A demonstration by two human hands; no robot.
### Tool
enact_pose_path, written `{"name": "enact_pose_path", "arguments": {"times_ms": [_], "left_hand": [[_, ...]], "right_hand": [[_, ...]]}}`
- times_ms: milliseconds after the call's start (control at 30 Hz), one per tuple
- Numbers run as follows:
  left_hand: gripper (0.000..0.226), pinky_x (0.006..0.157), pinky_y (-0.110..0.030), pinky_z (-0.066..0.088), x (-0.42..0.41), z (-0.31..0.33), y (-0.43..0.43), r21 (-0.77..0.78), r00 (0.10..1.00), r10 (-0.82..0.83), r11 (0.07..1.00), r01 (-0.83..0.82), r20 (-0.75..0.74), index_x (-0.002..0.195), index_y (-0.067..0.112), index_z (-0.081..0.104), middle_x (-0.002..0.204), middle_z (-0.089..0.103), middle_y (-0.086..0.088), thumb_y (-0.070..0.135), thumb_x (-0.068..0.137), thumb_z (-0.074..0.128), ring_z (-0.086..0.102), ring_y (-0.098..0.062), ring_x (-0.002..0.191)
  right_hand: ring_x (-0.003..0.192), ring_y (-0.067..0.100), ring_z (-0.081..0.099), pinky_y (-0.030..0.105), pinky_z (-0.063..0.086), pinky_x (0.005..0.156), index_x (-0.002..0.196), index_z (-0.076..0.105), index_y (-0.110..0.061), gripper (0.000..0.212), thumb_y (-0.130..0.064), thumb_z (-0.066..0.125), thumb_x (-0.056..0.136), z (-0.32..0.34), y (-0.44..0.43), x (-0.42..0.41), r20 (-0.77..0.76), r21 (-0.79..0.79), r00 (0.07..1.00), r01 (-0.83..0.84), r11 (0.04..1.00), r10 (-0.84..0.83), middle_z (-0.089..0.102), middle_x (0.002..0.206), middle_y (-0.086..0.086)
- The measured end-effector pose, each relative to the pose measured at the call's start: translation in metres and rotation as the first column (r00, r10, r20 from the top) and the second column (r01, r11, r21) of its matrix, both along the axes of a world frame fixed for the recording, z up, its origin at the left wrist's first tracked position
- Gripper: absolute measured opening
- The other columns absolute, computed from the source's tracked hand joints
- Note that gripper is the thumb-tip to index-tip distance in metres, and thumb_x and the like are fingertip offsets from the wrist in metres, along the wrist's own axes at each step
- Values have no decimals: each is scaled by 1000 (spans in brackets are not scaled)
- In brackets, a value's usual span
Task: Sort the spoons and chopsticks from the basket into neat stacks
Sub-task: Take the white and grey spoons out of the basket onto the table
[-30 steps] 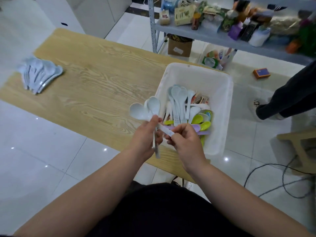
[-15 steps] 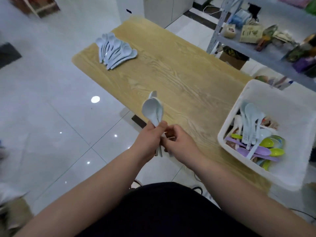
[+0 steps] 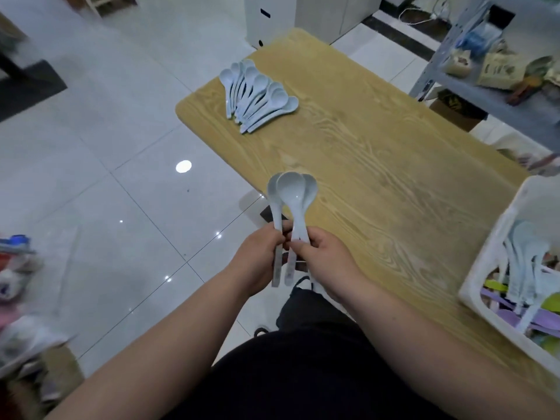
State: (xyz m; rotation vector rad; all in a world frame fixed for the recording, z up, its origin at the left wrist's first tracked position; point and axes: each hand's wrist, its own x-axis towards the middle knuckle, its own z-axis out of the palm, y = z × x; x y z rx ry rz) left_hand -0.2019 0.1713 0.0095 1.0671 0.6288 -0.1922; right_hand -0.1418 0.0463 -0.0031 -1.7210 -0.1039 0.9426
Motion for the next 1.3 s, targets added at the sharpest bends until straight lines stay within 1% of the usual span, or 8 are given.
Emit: {"name": "enact_pose_path", "arguments": {"times_ms": [67, 200, 333, 533, 833, 1033, 1167, 1300], "left_hand": [[43, 80, -38, 59, 17, -7, 18, 34, 993, 69, 997, -66, -96, 121, 5, 67, 104, 69, -14, -1, 93, 35, 70, -27, 90], [46, 79, -32, 57, 49, -25, 66, 250, 955, 136, 966, -69, -263, 122, 24, 68, 96, 52, -13, 5, 93, 38, 56, -23, 83], [26, 81, -33, 56, 82, -19, 115, 345, 952, 210, 930, -124, -223, 101, 12, 71, 85, 59, -7, 1, 95, 47, 58, -21, 81], [28, 87, -37, 57, 129, -32, 174, 377, 951, 241, 913, -154, -194, 118, 20, 69, 92, 62, -7, 6, 95, 59, 65, -20, 87], [29, 83, -38, 59, 204, -64, 282, 377, 964, 152, 924, -61, -216, 109, 19, 70, 77, 59, 1, -3, 92, 60, 65, -18, 78], [22, 82, -41, 60, 277, -104, 382, 439, 947, -38, 880, 182, -318, 104, 13, 69, 83, 57, -7, -3, 90, 63, 63, -23, 83], [14, 83, -40, 61, 312, -129, 427, 552, 904, -129, 754, 356, -407, 93, 16, 65, 84, 60, -5, 6, 85, 71, 65, -24, 83], [42, 80, -40, 60, 337, -142, 446, 604, 846, -217, 617, 505, -486, 110, 17, 52, 89, 71, -3, 21, 78, 79, 72, -18, 78]], "right_hand": [[91, 24, 76, 46, 61, 86, 106, 71, -17, 16, -11, 58, 97, -4, 11, 22, -67, 18, 995, 70, 997, -69, 77, 101, 7], [86, 20, 76, 36, 61, 78, 102, 67, -15, 10, -9, 61, 98, -7, 40, 73, -105, 55, 992, 70, 996, -64, 74, 104, 10], [83, 16, 76, 29, 61, 71, 98, 67, -21, 16, -6, 60, 98, -6, 83, 119, -125, 90, 992, 35, 995, -24, 74, 101, 7], [91, 22, 75, 37, 62, 77, 107, 62, -28, 24, -6, 58, 99, -20, 134, 171, -129, 59, 992, 15, 998, -8, 74, 102, 10], [100, 21, 72, 38, 60, 84, 119, 57, -21, 26, -6, 60, 98, -60, 214, 241, -243, -36, 939, 242, 970, -243, 75, 104, 6], [101, 18, 68, 28, 55, 74, 107, 59, -21, 15, -8, 57, 100, -90, 265, 276, -219, -139, 763, 592, 794, -608, 71, 108, 7], [97, 21, 67, 37, 57, 82, 99, 58, -20, 14, -6, 58, 100, -119, 288, 289, -227, -229, 556, 768, 598, -800, 68, 105, 9], [96, 22, 66, 36, 55, 81, 112, 56, -16, 13, -9, 56, 101, -133, 301, 288, -208, -292, 532, 767, 571, -821, 66, 107, 8]]}}
